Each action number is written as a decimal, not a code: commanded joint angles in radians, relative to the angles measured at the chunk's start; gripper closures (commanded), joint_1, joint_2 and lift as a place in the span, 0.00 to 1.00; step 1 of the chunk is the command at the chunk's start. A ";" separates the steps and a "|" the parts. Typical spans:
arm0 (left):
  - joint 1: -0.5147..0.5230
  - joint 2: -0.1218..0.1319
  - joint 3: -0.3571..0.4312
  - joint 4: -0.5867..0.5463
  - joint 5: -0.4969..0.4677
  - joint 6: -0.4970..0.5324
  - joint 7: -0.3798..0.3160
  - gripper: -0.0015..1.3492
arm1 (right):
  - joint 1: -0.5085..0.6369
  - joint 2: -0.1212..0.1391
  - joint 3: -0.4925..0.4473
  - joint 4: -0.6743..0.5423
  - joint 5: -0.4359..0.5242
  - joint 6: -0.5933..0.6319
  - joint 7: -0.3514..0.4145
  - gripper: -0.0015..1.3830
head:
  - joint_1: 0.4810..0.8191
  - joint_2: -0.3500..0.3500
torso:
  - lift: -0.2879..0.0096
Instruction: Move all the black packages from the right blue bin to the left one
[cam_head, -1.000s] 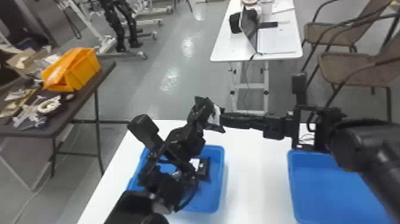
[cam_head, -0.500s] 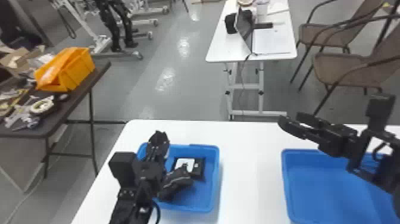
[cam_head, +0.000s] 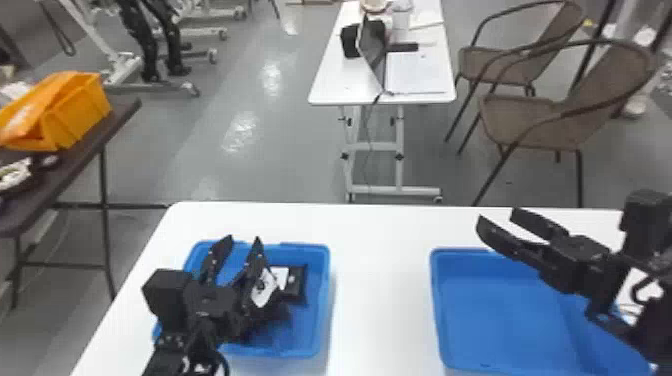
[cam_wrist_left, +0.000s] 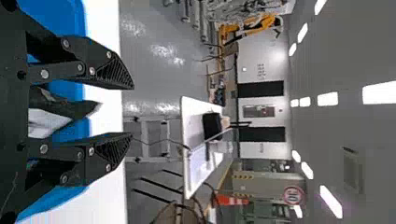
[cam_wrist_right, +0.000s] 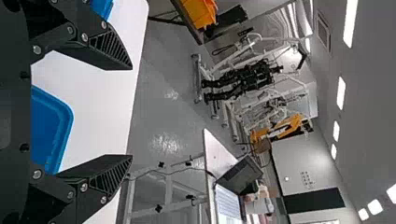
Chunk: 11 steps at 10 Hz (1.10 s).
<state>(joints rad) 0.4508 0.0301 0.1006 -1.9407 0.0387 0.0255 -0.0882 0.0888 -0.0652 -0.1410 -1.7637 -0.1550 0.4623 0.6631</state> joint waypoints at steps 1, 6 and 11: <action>-0.027 -0.007 -0.045 -0.029 0.076 -0.107 0.038 0.20 | 0.086 0.025 0.000 -0.045 0.037 -0.103 -0.042 0.28 | 0.63 0.66 | 0.83; 0.310 -0.033 -0.007 -0.213 -0.146 -0.124 0.091 0.32 | 0.483 0.066 -0.037 -0.258 0.106 -0.203 -0.125 0.28 | 0.63 0.62 | 0.83; 0.428 -0.030 -0.045 -0.211 -0.180 -0.200 0.212 0.08 | 0.648 0.066 -0.092 -0.323 0.150 -0.252 -0.125 0.28 | 0.63 0.60 | 0.83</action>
<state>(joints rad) 0.8795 0.0073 0.0554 -2.1528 -0.1401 -0.1715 0.1261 0.7378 -0.0046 -0.2309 -2.0911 -0.0076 0.2179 0.5393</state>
